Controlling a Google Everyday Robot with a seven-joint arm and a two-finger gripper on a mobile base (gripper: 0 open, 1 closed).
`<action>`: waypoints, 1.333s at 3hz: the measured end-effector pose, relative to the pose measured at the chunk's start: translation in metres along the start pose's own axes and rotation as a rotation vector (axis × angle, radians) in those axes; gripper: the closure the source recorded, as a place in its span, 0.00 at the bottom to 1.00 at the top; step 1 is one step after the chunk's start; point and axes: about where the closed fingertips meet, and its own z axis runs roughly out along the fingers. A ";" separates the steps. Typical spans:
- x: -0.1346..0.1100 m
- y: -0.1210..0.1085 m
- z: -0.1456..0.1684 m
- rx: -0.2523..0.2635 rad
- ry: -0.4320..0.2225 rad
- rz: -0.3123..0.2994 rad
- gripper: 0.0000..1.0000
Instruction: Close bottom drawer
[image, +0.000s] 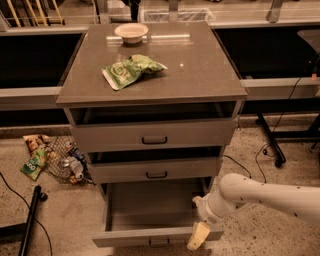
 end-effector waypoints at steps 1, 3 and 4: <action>0.000 0.000 0.000 0.000 0.000 0.000 0.00; 0.060 -0.016 0.078 -0.001 0.083 -0.072 0.00; 0.093 -0.023 0.113 -0.013 0.131 -0.086 0.00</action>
Offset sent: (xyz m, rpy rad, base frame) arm -0.0061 -0.0106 -0.1266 -0.0912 -0.0487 0.0995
